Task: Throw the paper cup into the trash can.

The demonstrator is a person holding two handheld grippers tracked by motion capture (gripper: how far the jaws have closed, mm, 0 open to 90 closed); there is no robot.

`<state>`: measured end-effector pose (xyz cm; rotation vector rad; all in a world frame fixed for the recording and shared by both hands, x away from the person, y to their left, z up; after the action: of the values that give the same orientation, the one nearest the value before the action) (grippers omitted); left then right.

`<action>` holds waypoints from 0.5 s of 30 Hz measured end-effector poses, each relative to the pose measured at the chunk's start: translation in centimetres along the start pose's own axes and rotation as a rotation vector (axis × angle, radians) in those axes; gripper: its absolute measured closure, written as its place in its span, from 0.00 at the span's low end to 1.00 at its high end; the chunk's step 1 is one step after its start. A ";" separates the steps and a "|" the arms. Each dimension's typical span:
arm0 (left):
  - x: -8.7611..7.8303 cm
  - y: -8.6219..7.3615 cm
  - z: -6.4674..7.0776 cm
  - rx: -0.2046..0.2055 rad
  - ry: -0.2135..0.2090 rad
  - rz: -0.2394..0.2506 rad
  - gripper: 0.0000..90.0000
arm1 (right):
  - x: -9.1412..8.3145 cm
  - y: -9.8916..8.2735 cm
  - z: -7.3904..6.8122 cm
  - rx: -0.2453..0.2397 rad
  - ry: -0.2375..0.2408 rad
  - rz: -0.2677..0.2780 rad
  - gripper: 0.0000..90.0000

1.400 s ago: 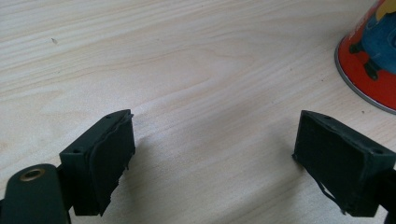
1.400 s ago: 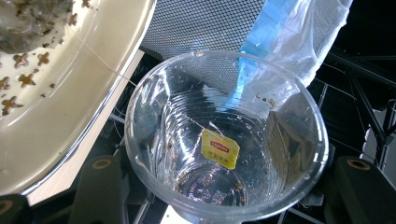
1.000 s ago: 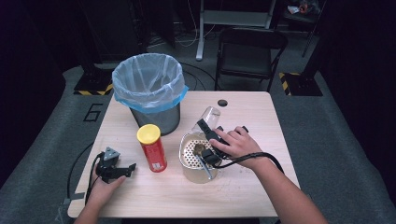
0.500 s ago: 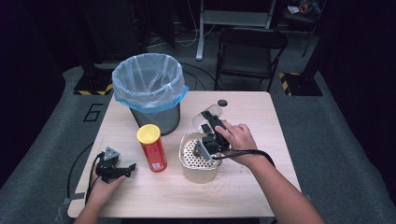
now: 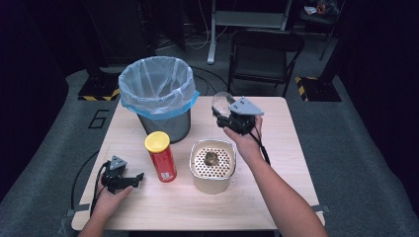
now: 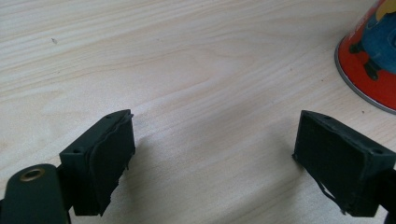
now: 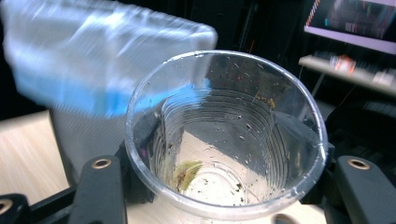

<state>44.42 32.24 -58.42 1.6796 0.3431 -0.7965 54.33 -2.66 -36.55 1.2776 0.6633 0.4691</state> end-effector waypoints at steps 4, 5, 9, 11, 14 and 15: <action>0.0 0.0 0.0 0.001 -0.001 0.000 0.13 | 0.7 0.7 1.5 0.188 0.026 0.062 0.42; 0.0 0.0 0.0 0.001 -0.002 0.000 0.13 | 0.7 0.9 1.7 0.207 0.038 0.078 0.42; 0.0 0.0 0.0 -0.002 -0.005 -0.003 0.13 | 0.8 1.9 2.2 0.234 0.041 0.098 0.41; 0.0 0.0 0.0 -0.001 -0.005 -0.003 0.13 | 0.7 2.5 2.2 0.235 0.041 0.106 0.41; 0.0 0.0 0.0 0.002 -0.002 0.001 0.13 | 0.3 3.2 2.0 0.215 0.048 0.109 0.41; 0.0 0.0 0.0 0.000 -0.004 -0.001 0.13 | 0.2 3.3 1.9 0.215 0.049 0.107 0.41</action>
<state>44.42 32.22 -58.43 1.6778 0.3415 -0.8000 55.94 -3.09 -33.10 1.5144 0.7034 0.5289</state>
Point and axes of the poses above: each handheld gripper's, and its own axes: x roughly forward along the jaws, y roughly out of its top, z roughly to its right, the point moved 8 cm from there along x, roughly forward along the jaws, and after that the axes turned 8 degrees about y, right-handed, at the moved point
